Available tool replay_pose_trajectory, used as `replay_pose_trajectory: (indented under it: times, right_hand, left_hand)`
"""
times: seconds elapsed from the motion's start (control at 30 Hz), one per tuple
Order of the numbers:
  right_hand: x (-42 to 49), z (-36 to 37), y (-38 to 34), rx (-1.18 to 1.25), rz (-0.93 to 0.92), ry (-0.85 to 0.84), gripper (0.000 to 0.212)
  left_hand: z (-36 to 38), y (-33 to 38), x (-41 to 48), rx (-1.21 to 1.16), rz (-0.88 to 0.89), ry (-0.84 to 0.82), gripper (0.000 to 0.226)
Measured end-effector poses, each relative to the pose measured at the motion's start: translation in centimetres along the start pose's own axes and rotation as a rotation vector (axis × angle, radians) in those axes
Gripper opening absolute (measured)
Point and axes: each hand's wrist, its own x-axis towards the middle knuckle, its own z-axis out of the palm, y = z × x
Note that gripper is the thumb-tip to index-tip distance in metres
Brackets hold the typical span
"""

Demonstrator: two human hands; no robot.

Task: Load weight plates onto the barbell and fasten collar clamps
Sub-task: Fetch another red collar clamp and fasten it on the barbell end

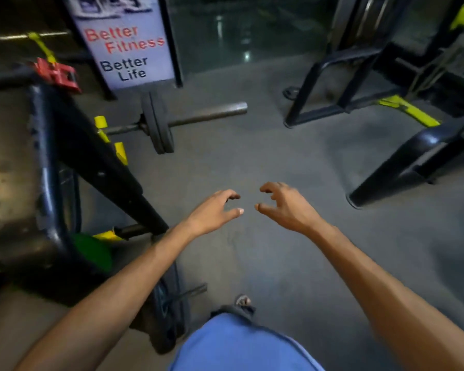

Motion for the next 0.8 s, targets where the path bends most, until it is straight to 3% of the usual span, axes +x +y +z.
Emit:
replay_pose_trajectory:
  times: [0.3,0.47,0.63,0.8]
  right_hand:
    - [17.7,-4.4,-2.8,-0.008,-0.291,-0.169,0.054]
    - [27.8,-5.3,-7.6,-0.05,-0.562,-0.242,0.054]
    - [34.9,-7.1,-13.0,-0.049,-0.846,-0.312,0.034]
    - [39.3,-7.9,-18.3,-0.033,-1.058,-0.392,0.037]
  left_hand:
    - [-8.8,-2.3,8.3,-0.018,-0.227,0.254,0.046]
    - [-13.4,-5.1,10.6,0.018,-0.412,0.47,0.045]
    - [-17.4,-5.0,11.7,0.018,-0.581,0.688,0.041]
    - [-21.0,-4.9,10.8,0.055,-0.708,0.823,0.034]
